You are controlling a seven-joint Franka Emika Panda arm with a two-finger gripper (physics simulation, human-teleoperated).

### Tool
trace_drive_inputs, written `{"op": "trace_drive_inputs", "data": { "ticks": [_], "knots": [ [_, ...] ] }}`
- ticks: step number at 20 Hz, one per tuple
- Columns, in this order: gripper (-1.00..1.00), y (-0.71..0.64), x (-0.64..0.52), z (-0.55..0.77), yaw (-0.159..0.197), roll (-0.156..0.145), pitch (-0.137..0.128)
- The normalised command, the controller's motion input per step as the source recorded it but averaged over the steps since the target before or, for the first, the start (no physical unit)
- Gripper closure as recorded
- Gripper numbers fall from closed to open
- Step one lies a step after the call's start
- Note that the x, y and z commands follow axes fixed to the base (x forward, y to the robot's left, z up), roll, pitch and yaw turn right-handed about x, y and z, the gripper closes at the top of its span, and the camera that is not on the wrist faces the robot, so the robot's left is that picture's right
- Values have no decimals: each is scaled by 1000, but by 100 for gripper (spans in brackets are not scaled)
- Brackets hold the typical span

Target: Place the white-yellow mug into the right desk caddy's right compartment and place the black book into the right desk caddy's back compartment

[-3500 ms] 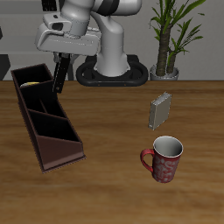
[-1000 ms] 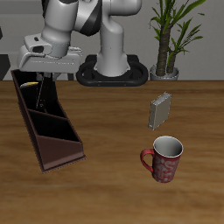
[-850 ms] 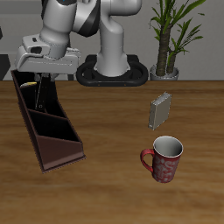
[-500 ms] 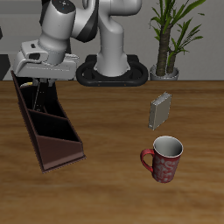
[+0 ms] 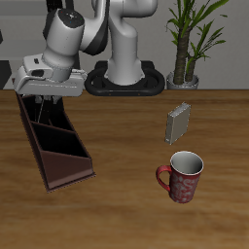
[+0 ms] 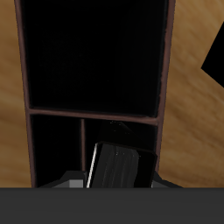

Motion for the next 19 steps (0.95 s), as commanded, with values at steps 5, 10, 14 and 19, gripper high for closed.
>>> {"op": "trace_drive_inputs", "data": {
  "ticks": [5,10,14,19],
  "knots": [
    [-100,-48,35,-60,-33,-42,17],
    [-100,-6,-7,2,-54,-19,-12],
    [-100,-2,-27,172,-18,-22,-25],
    [-100,164,-97,316,-35,9,-37]
  ]
}}
